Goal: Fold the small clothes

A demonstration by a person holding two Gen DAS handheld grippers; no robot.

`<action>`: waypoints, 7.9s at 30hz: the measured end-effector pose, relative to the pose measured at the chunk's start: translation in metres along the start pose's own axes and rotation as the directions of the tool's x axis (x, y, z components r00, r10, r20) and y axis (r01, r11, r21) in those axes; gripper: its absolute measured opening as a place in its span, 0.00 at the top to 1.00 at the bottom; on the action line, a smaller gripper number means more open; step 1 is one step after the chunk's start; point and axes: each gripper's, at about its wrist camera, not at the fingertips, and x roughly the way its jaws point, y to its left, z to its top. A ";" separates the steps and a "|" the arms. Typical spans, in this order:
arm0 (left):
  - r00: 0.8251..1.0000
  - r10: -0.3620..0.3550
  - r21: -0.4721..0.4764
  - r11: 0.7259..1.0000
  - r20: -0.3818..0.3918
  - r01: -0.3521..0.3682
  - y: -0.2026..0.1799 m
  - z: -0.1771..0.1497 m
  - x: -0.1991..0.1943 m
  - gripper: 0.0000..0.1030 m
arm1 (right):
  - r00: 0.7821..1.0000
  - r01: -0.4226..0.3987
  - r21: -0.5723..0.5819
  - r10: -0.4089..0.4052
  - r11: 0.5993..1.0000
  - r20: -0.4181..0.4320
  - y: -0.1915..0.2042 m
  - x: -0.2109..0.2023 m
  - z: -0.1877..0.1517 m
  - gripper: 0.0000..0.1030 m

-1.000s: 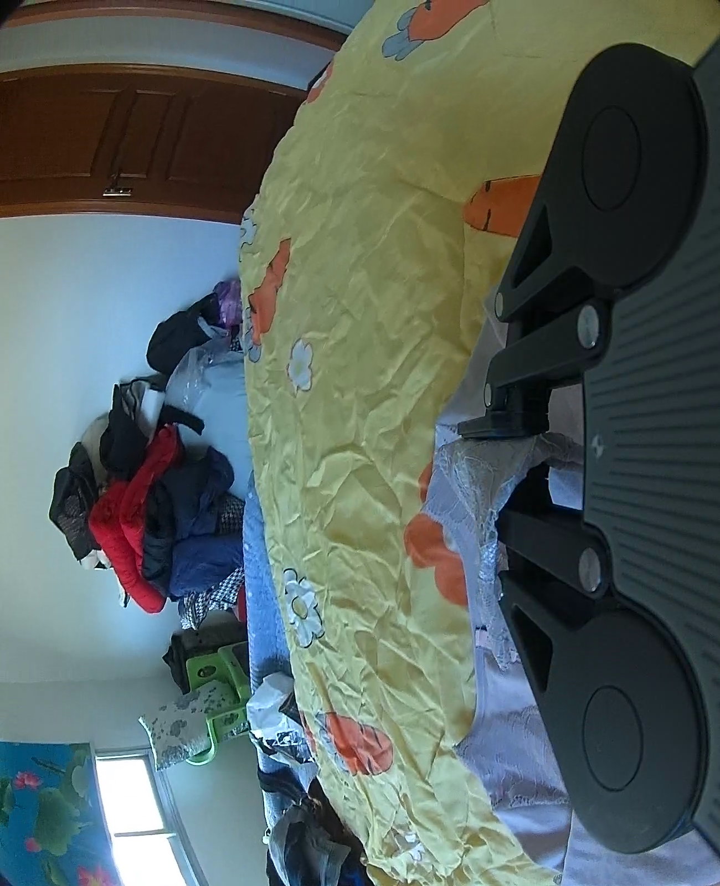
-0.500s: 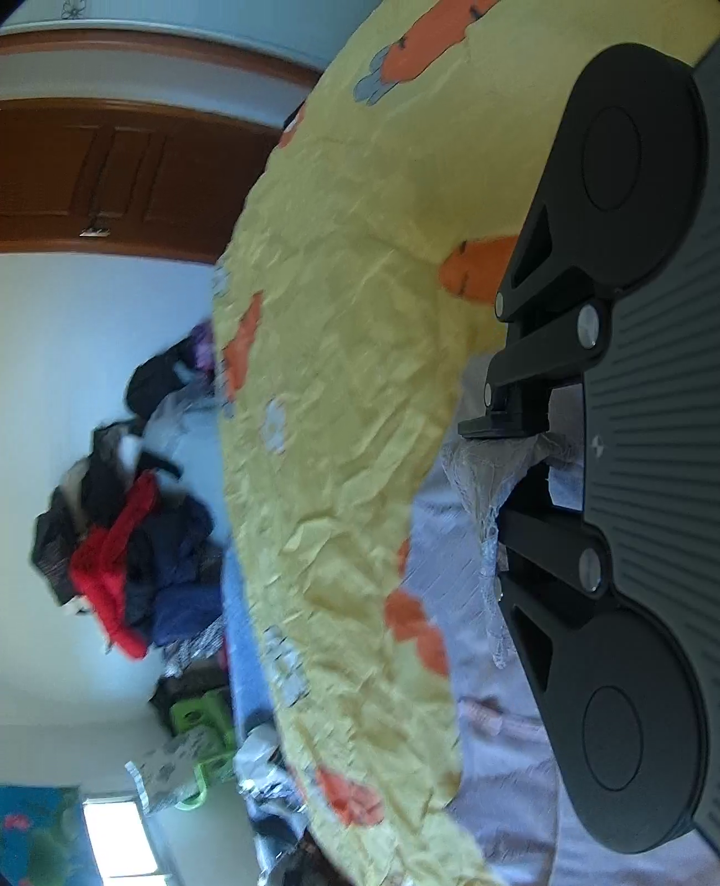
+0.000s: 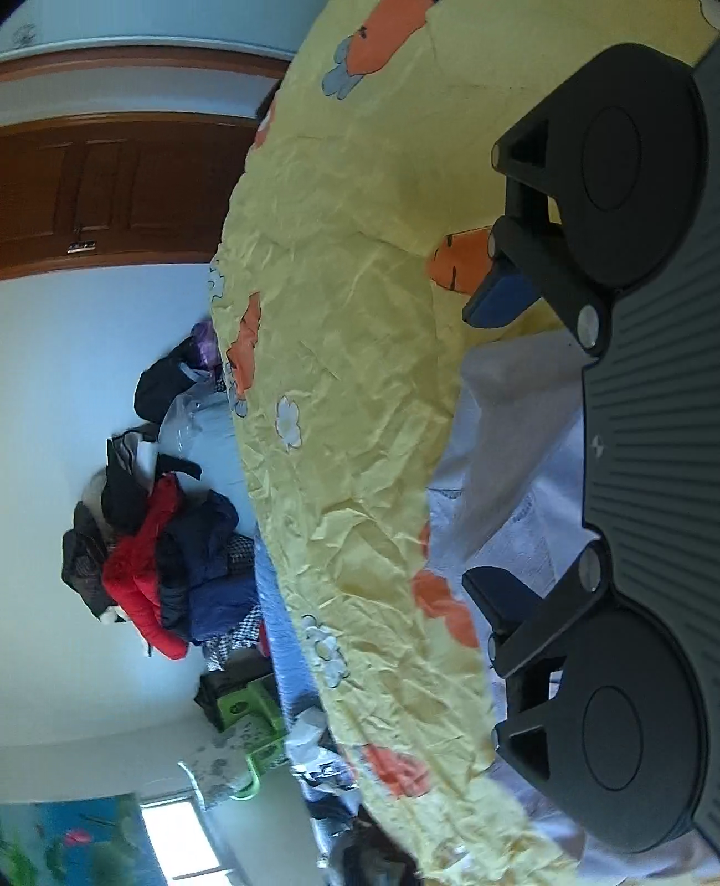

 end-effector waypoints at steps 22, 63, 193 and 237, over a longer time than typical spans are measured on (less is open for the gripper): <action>0.935 0.345 -0.154 0.922 -0.084 -0.354 0.167 -0.063 -0.044 0.07 | 0.986 -0.155 0.004 0.155 0.988 0.054 -0.005 0.055 0.093 0.13; 0.952 0.241 -0.294 0.911 -0.189 -0.289 0.188 -0.147 -0.089 0.07 | 0.997 0.074 -0.029 -0.073 0.997 0.018 0.022 0.044 0.065 0.08; 0.805 -0.590 -0.496 0.716 -0.055 0.491 0.184 -0.276 -0.241 0.33 | 0.773 -0.495 0.277 0.563 0.823 -0.291 -0.050 -0.105 -0.068 0.80; 0.924 -0.209 -0.574 0.732 0.321 0.366 0.216 -0.196 -0.258 0.96 | 0.948 -0.297 0.220 0.258 0.929 0.186 -0.046 -0.103 0.028 0.94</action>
